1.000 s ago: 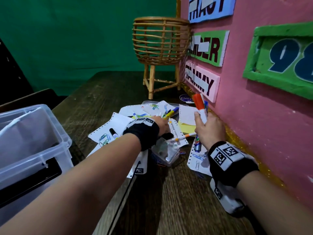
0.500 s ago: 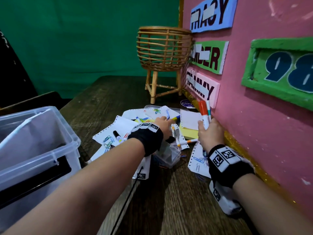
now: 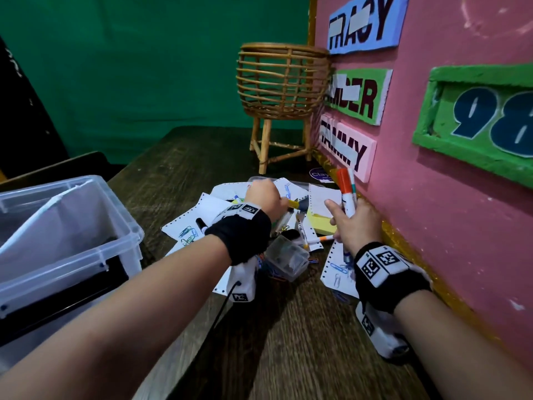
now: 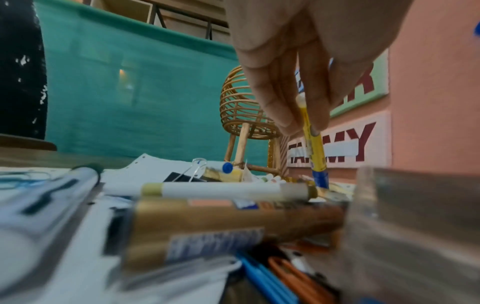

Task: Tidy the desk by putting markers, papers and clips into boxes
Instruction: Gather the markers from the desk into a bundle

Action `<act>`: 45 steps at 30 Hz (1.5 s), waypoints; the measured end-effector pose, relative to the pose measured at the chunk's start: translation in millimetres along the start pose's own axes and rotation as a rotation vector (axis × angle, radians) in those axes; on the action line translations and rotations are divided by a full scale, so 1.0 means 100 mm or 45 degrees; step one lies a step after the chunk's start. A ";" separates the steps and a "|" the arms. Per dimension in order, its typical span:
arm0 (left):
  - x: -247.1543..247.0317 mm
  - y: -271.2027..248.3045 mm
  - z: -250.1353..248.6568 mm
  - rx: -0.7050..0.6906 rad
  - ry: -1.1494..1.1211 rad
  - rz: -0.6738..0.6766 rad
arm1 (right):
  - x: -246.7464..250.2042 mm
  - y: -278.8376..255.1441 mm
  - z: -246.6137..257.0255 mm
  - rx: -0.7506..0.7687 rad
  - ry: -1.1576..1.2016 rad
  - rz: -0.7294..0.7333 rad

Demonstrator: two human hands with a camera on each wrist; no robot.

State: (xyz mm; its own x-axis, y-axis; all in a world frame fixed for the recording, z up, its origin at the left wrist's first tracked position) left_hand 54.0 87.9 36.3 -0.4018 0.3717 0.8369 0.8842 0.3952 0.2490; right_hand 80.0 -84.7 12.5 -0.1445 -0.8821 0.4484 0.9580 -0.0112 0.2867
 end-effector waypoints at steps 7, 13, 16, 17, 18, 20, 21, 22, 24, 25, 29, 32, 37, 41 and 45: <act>0.18 -0.61 0.15 0.089 -0.328 0.166 | -0.07 -0.17 0.03 -0.057 -0.013 0.193; 0.04 -0.99 0.31 0.417 -1.246 0.404 | -0.10 -0.25 0.04 -0.159 0.052 0.338; 0.01 -1.04 0.29 0.400 -1.477 0.357 | -0.08 -0.26 0.05 -0.167 0.075 0.315; -0.02 -1.05 0.27 0.347 -1.478 0.366 | -0.08 -0.26 0.06 -0.157 0.085 0.317; -0.04 -1.05 0.23 0.286 -1.462 0.397 | -0.08 -0.26 0.06 -0.135 0.074 0.322; -0.08 -1.05 0.16 0.136 -1.313 0.472 | -0.08 -0.26 0.08 -0.064 0.011 0.334; -0.06 -1.05 0.12 0.023 -1.130 0.490 | -0.09 -0.26 0.09 -0.033 0.004 0.337; -0.05 -1.03 0.10 -0.111 -0.882 0.482 | -0.10 -0.26 0.09 -0.012 0.023 0.338; 0.01 -1.00 0.06 -0.332 -0.421 0.423 | -0.11 -0.24 0.06 0.012 0.057 0.327; 0.04 -0.98 0.06 -0.400 -0.295 0.404 | -0.13 -0.23 0.04 0.015 0.049 0.321; 0.05 -0.92 0.06 -0.516 -0.071 0.433 | -0.17 -0.21 0.01 0.014 0.054 0.371; 0.03 -0.89 0.03 -0.565 0.015 0.389 | -0.17 -0.19 0.01 0.032 -0.082 0.343; 0.09 -0.64 0.21 -0.285 0.396 0.265 | -0.12 -0.15 0.00 -0.018 -0.197 0.178; -0.04 -0.57 0.37 -0.217 0.679 0.523 | -0.15 -0.17 0.03 -0.032 -0.078 0.235; -0.09 -0.56 0.36 -0.172 0.602 0.490 | -0.16 -0.17 0.04 0.013 -0.052 0.238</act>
State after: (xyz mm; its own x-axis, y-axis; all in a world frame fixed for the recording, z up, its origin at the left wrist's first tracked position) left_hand -0.8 93.1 -2.7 0.0732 0.0421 0.9964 0.9794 0.1857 -0.0798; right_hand 64.9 -69.0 3.7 0.0258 -0.8486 0.5284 0.9665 0.1561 0.2036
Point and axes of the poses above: each hand's wrist, its own y-axis towards the middle knuckle, its own x-axis out of the back of the hand, z = x × y, the point moved 3 cm from there along y, towards the middle knuckle, and after that the axes turned 1 degree about -x, right-handed, at the moved point
